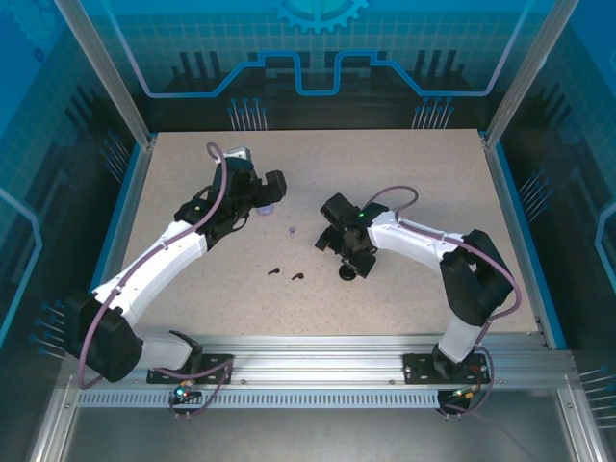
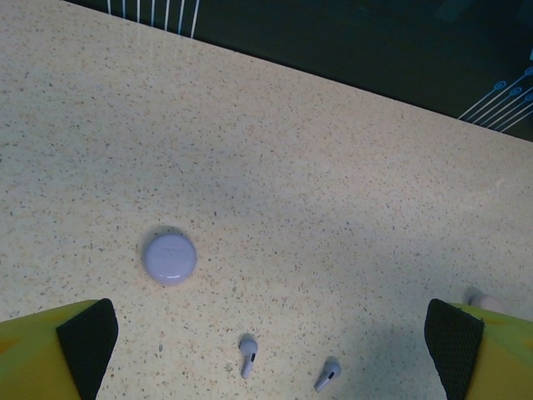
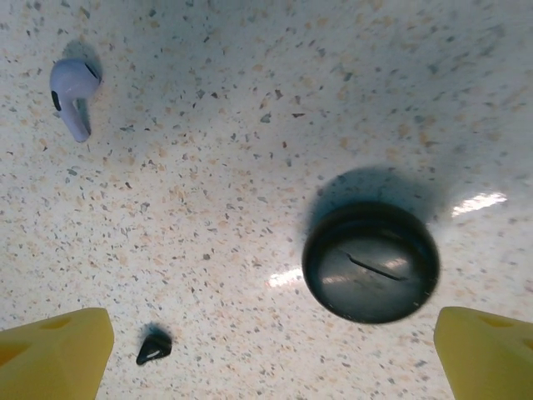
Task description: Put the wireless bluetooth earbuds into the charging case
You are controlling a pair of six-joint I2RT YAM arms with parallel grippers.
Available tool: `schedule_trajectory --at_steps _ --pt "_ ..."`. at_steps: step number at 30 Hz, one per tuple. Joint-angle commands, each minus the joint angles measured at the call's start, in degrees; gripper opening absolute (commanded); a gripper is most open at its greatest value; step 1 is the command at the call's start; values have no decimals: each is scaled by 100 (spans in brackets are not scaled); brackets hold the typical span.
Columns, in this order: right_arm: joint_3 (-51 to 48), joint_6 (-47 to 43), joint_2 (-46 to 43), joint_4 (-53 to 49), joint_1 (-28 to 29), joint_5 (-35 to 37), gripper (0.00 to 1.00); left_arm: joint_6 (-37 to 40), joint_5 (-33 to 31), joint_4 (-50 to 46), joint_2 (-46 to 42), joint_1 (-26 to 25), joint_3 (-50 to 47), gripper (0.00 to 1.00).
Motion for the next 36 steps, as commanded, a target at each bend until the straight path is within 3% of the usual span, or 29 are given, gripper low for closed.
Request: schedule_trajectory --at_steps 1,13,36 --pt "-99 146 -276 -526 -22 351 100 -186 280 -52 -115 3 -116 99" --pt "548 1192 693 -1042 27 165 97 -279 552 -25 -150 9 -247 99" --pt "453 1627 1251 -1008 -142 79 78 -425 836 256 -9 3 -415 99"
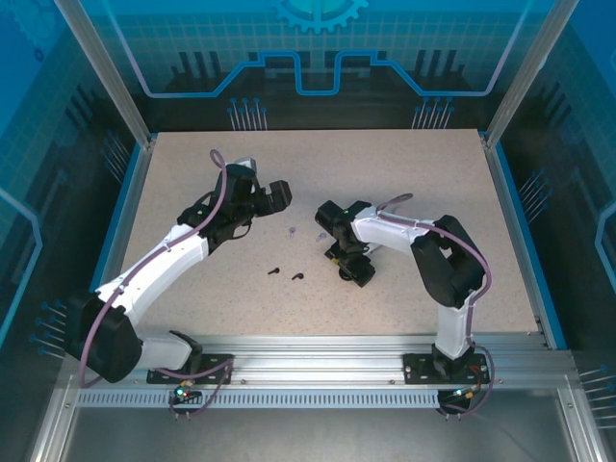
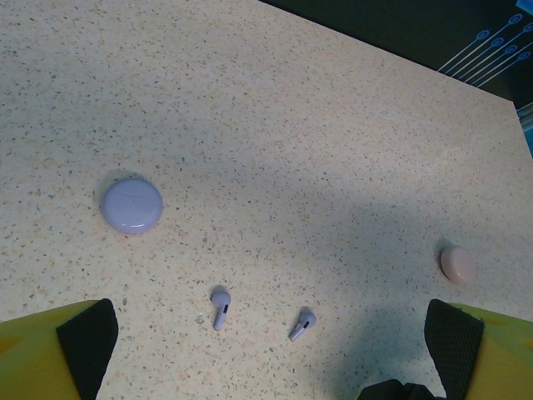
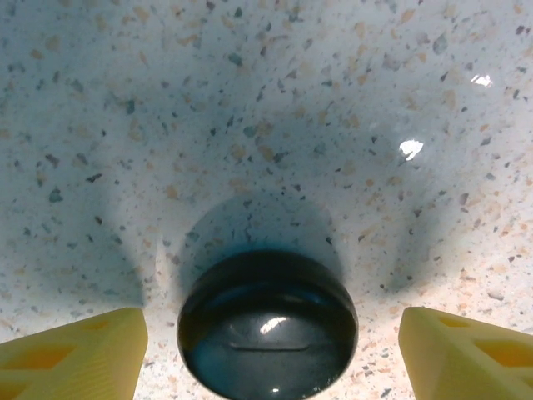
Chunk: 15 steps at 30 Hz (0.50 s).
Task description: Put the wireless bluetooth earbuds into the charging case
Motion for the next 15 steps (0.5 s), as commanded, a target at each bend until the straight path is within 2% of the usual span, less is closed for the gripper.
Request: schedule_trajectory --at_steps 1,15 --pt "-45 121 132 -79 -95 -33 77 -119 136 213 21 4 -83 99" --pt "-180 50 239 112 -131 -114 61 -130 210 250 135 3 -54 99"
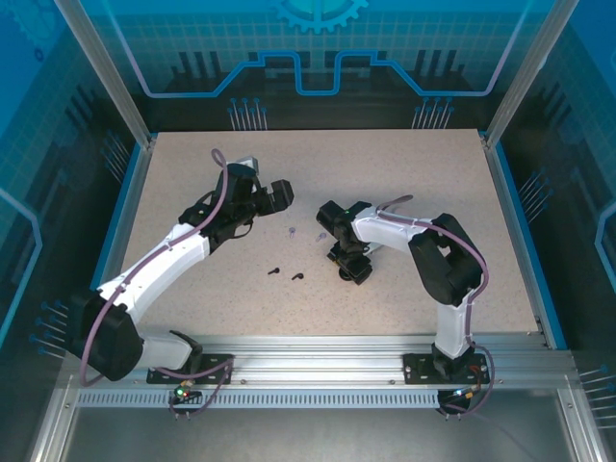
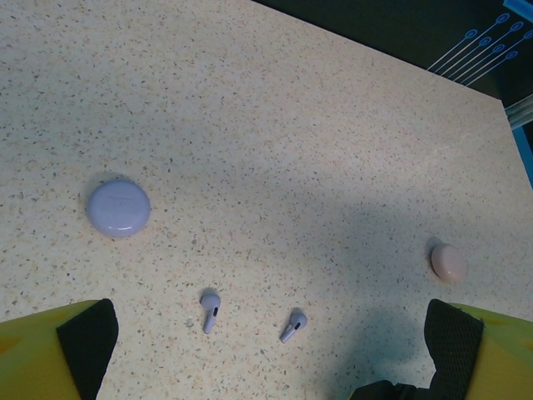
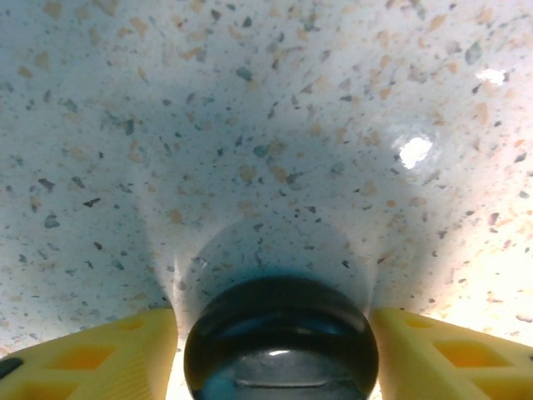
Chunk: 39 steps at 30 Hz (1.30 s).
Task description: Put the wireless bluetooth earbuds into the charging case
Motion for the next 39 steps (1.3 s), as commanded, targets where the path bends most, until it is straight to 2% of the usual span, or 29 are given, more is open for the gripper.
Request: schedule_trajectory --at_steps 1,8,13,17,22,27,32,39 --pt "-122 46 151 -89 -70 -27 59 -143 115 126 69 3 -54 99" --pt "-188 -57 61 -43 -73 -19 47 -321 264 28 -33 4 -143 99" --pt "-362 -247 -217 104 -86 3 40 -796 350 -114 -338 3 -440 99" --pt "-591 -453 -617 306 -166 41 39 -947 544 -83 -722 1 -880 99" --pt "-877 -792 -1125 688 -520 -184 39 -1063 1556 1489 -1240 -5 -1950 99" --pt "-928 -1055 -1503 1103 -1037 -561 38 -1280 2338 3048 -1249 -5 -2673 99" --pt "-827 -1137 -1716 1327 -1449 -931 37 -1540 2668 4485 -933 -69 -3161 99" --pt "-562 -1056 -1751 1493 -1620 -1244 37 -1294 2660 5255 -33 -667 -2997 99"
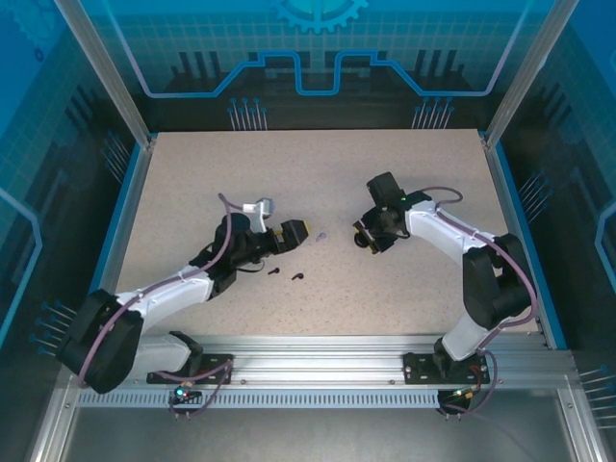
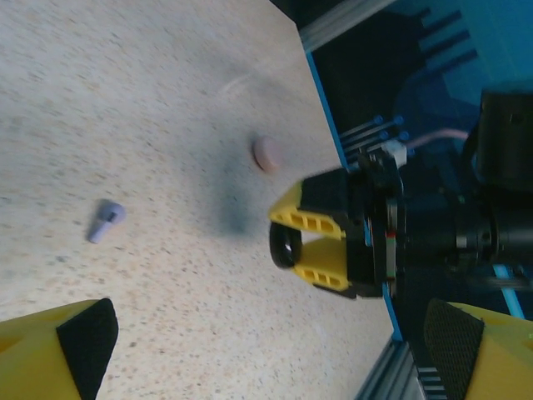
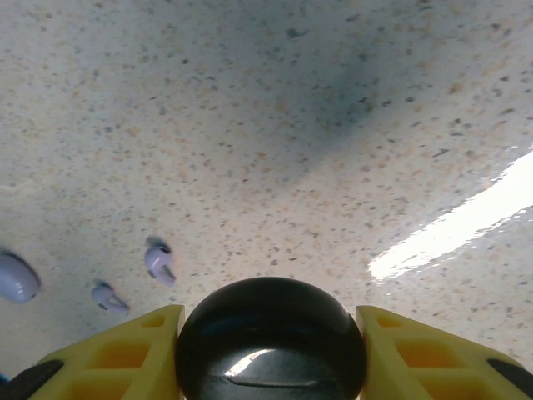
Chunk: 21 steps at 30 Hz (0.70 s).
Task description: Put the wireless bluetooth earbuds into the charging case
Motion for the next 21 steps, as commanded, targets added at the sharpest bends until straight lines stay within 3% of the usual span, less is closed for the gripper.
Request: schedule_trajectory --at_steps 1,7,14,21 --pt "292 -2 -94 120 -54 -314 37 130 164 843 393 -278 112 99" --pt "488 128 -93 195 -14 -422 37 130 -3 1457 1064 -490 244 95" --pt "708 259 -97 205 216 -373 38 57 -166 2175 1849 -670 502 72" --pt "871 394 10 222 454 -286 37 -93 -524 2832 2437 -768 635 66"
